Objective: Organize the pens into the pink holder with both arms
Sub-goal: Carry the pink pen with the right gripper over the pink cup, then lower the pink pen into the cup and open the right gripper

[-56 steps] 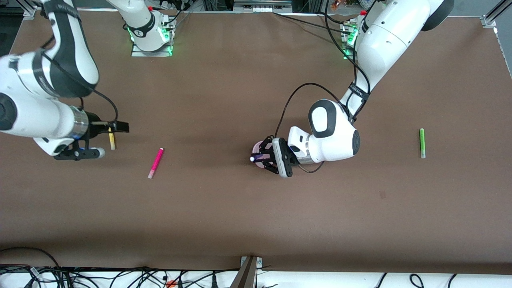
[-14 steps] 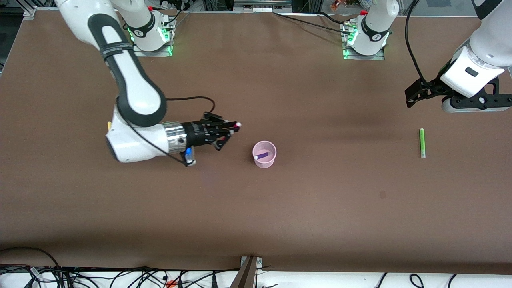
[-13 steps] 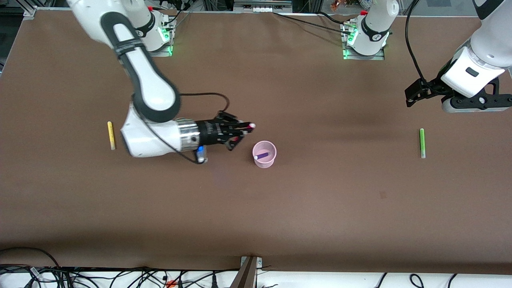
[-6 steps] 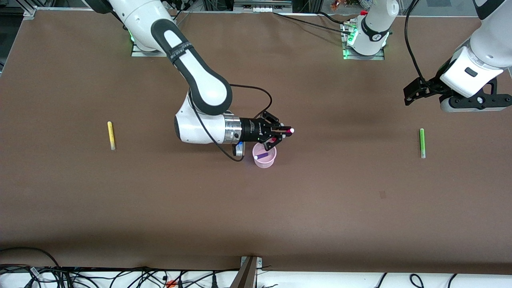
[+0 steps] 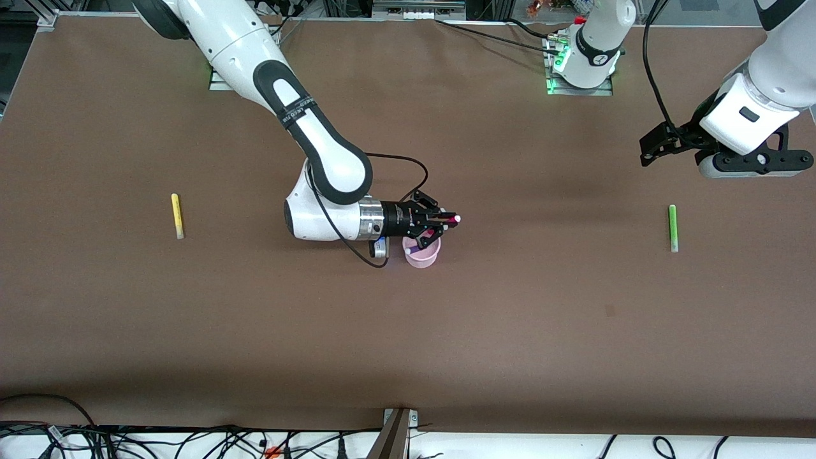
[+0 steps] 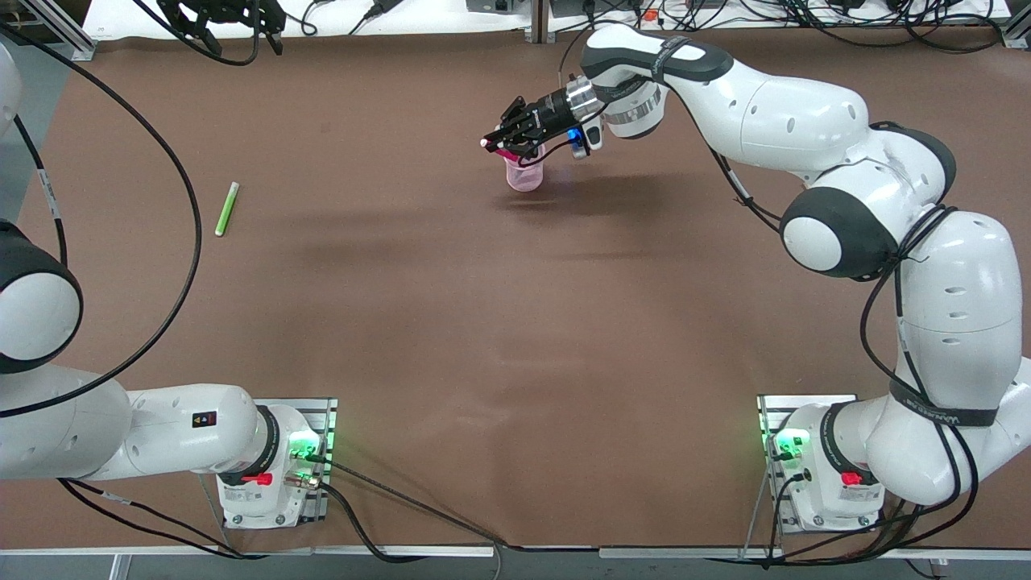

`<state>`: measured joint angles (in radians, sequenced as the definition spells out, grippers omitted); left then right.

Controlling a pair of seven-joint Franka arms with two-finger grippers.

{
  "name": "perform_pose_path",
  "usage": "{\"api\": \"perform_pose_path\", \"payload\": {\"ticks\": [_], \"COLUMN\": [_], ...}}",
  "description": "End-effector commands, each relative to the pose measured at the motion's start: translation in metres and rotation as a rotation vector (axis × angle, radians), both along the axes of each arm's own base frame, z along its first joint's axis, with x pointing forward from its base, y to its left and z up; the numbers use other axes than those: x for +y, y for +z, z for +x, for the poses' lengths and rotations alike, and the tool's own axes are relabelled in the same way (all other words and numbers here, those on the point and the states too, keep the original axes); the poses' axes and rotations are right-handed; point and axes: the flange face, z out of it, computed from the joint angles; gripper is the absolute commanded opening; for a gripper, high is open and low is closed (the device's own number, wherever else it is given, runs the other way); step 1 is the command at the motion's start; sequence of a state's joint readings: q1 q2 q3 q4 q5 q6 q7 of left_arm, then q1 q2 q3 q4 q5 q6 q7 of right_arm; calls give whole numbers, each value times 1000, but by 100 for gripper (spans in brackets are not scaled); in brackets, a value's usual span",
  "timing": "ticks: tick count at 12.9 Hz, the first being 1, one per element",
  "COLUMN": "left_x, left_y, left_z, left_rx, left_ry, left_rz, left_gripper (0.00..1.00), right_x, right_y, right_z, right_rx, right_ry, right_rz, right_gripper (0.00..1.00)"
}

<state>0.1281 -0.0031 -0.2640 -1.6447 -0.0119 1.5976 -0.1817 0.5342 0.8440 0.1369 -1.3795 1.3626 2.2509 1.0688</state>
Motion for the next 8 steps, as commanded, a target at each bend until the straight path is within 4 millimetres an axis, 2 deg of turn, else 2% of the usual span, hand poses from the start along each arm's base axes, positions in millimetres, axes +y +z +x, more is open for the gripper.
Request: {"api": "perform_pose_path", "payload": {"ticks": [1,3,4,5,6,8], "left_x": [0,0,0,0,0,0], "left_y": [3,3,3,3,3,3], "left_z": [-2,-2,-2,-2,-2,-2], "left_rx": [8,9,8,8,8,8], "left_ry": [14,15,11,9,9,12], "left_rz": [-23,-23,-23,-23,-23,-23], "left_gripper": [100,100,100,100,100,100], "right_x": [-1,-8,-9,-10,-10,-9], "right_y": [3,0,0,-4,-2,9], "right_z": [9,13,13,13,14,16], "right_rx": [-46,-98,-113,-114,-122,-158], "right_ry": [5,25,31,34,37,59], "right_rz": [33,34,35,33,31,18], "right_gripper": [2,6,28,76,100,100]}}
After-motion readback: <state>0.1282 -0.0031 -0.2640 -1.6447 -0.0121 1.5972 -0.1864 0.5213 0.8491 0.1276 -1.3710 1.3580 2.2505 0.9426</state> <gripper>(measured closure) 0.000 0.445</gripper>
